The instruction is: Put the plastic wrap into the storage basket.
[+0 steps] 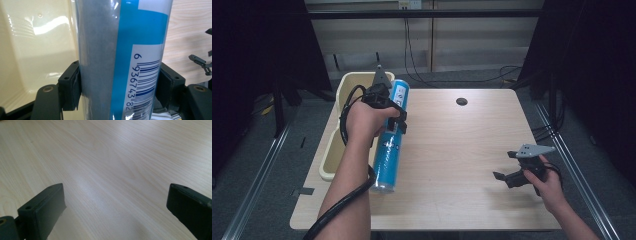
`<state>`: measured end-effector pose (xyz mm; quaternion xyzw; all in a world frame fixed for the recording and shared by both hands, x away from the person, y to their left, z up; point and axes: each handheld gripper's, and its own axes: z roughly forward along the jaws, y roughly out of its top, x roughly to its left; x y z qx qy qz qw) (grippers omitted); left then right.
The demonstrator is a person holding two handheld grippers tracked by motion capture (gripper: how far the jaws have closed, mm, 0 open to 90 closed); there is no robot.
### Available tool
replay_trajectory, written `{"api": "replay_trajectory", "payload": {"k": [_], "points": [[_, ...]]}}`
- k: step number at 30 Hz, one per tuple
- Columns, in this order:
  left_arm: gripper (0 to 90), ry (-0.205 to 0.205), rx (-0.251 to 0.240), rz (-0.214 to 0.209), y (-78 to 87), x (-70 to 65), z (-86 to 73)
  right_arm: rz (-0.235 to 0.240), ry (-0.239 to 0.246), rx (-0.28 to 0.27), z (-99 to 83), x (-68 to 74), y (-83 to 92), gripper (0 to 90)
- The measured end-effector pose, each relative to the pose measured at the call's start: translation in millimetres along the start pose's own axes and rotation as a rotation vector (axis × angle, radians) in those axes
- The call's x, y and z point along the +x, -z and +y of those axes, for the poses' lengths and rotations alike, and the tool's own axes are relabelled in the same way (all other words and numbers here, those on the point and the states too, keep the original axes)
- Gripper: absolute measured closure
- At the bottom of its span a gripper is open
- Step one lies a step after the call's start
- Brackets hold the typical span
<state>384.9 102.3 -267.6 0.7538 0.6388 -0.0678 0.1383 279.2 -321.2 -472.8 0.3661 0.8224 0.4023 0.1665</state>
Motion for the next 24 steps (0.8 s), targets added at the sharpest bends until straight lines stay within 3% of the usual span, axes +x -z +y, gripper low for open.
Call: {"api": "replay_trajectory", "payload": {"k": [16,24], "points": [[32.2,0.048,-0.004,0.018,18.1,18.0,-1.1,-0.021,-0.002,0.001,-3.4,-3.9,2.2,1.7],[32.2,0.060,0.004,0.033,18.4,29.0,-2.4,-0.018,0.011,0.008,-4.7,-2.0,2.2,1.7]]}}
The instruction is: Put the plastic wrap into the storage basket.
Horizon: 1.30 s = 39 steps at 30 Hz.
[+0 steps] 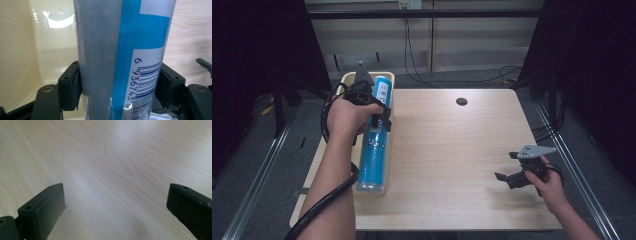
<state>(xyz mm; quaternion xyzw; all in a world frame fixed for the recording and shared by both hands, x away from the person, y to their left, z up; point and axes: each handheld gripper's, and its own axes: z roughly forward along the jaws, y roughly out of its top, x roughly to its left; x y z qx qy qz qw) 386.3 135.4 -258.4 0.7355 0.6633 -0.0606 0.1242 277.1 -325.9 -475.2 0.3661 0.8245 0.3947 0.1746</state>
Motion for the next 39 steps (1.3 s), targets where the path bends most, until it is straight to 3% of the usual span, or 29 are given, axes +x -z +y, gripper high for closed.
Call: {"api": "replay_trajectory", "payload": {"k": [20,31,39], "points": [[32.2,0.021,0.010,0.016,0.2,12.9,-4.2,-0.007,-0.003,0.002,0.7,0.5,-0.9,1.7],[32.2,0.061,0.011,0.035,-18.0,29.8,-1.6,-0.004,0.000,0.003,1.1,0.5,-1.7,1.8],[32.1,0.071,0.028,0.033,-32.4,31.2,3.7,0.005,0.010,0.009,1.0,1.6,-3.4,1.7]]}}
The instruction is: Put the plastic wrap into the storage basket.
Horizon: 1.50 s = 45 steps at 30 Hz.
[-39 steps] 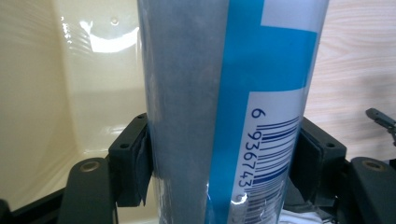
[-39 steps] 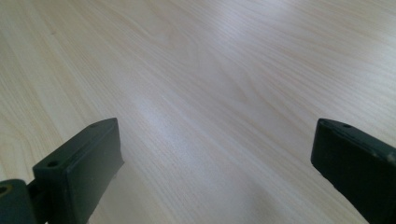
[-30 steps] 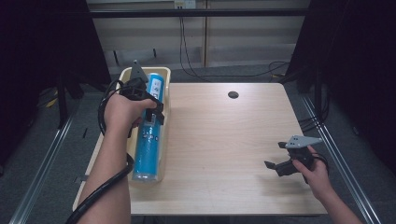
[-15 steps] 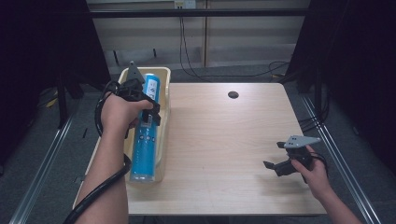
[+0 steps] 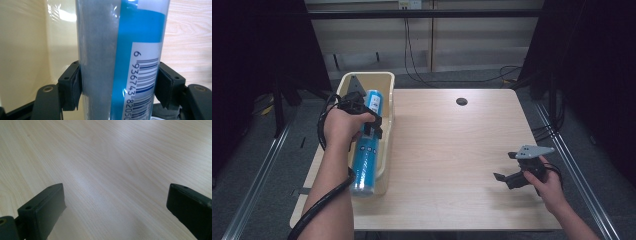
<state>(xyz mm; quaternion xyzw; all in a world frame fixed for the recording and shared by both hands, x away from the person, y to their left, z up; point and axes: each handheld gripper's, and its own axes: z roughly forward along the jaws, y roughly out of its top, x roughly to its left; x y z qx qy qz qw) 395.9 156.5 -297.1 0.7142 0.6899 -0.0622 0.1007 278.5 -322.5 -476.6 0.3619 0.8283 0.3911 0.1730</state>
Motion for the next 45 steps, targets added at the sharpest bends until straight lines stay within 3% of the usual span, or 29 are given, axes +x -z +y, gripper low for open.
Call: {"api": "replay_trajectory", "payload": {"k": [6,15,17,19,31,34,38,41,45], "points": [[32.1,0.037,0.019,0.000,-11.2,3.6,4.4,-0.002,0.000,-0.001,-0.7,-0.9,0.6,1.7],[32.1,0.051,0.032,0.017,-25.5,7.6,9.1,0.000,0.005,0.002,-1.1,-1.9,-1.1,1.7],[32.1,0.052,0.053,0.011,-27.8,8.9,10.6,-0.001,0.008,0.006,-1.2,-1.9,-1.8,1.7],[32.1,0.064,0.041,0.017,-31.0,8.1,11.3,0.005,0.010,0.004,-1.1,-2.0,-2.3,1.8],[32.0,0.060,0.054,0.032,-38.6,8.9,13.6,0.000,0.007,0.006,-1.6,-2.4,-1.2,1.8],[32.0,0.078,0.057,0.030,-41.4,9.6,12.9,0.000,0.009,0.007,-1.6,-2.6,-1.4,1.8],[31.8,0.062,0.079,0.040,-45.2,9.7,13.0,0.006,0.013,0.009,-1.6,-2.1,-2.4,1.8],[31.5,0.055,0.056,0.050,-44.6,8.5,12.9,0.006,0.014,0.008,-1.5,-2.2,-2.2,1.8],[31.3,0.051,0.062,0.050,-44.4,8.5,12.6,0.008,0.014,0.009,-1.5,-2.0,-2.0,1.8]]}}
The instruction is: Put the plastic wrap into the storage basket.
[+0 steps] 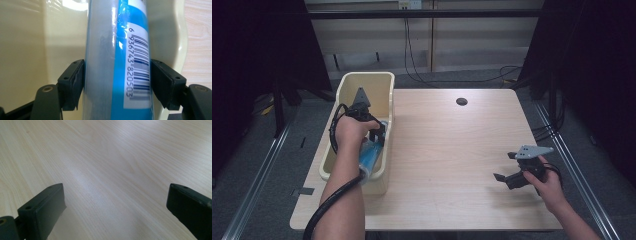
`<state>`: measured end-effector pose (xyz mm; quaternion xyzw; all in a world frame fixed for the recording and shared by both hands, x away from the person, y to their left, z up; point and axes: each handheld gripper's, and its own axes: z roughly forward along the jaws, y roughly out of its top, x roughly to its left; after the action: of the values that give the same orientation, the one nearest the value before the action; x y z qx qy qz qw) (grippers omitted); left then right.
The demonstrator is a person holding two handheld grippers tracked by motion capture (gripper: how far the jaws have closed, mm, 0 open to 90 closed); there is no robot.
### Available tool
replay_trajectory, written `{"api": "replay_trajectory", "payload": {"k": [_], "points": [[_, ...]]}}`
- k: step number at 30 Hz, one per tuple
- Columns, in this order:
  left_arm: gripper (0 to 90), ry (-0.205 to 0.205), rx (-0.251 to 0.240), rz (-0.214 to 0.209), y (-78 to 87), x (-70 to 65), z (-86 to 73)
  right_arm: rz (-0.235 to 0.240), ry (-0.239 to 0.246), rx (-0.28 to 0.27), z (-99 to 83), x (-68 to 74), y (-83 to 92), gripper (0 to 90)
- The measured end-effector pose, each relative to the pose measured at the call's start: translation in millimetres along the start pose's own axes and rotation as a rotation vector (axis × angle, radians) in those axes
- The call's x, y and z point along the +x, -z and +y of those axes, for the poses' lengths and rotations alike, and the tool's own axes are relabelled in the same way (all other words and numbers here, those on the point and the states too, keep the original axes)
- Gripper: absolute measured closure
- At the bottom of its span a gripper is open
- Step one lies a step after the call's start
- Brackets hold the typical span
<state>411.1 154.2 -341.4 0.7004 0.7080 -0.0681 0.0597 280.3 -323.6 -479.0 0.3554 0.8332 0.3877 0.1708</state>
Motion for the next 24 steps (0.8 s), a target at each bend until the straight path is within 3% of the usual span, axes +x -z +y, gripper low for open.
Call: {"api": "replay_trajectory", "payload": {"k": [2,4,7,9,14,18,19,24], "points": [[34.7,-0.001,-0.026,0.004,3.6,0.4,0.1,-0.003,0.001,0.001,0.0,0.0,0.3,1.8],[41.1,0.005,-0.061,-0.028,15.8,1.2,0.8,-0.005,-0.004,0.001,-0.2,0.1,0.8,1.8],[38.1,-0.013,-0.065,-0.029,29.0,-4.2,-0.6,-0.003,-0.005,0.000,0.0,0.1,1.3,1.8],[37.0,-0.012,-0.097,-0.032,35.1,-8.1,-1.3,-0.011,-0.006,-0.003,0.2,0.3,2.7,1.8],[33.0,-0.036,-0.149,-0.053,41.3,-17.7,-3.9,-0.011,-0.010,-0.010,-0.9,0.5,6.1,1.8],[29.0,-0.084,-0.184,-0.084,47.9,-27.8,-3.2,-0.015,-0.007,-0.015,-1.5,0.6,8.6,1.8],[28.1,-0.076,-0.193,-0.092,49.0,-31.7,-3.7,-0.012,-0.012,-0.014,-2.1,0.8,9.7,1.8],[24.0,-0.124,-0.217,-0.104,52.1,-46.0,-3.7,-0.021,-0.015,-0.010,-7.2,1.8,13.9,1.8]]}}
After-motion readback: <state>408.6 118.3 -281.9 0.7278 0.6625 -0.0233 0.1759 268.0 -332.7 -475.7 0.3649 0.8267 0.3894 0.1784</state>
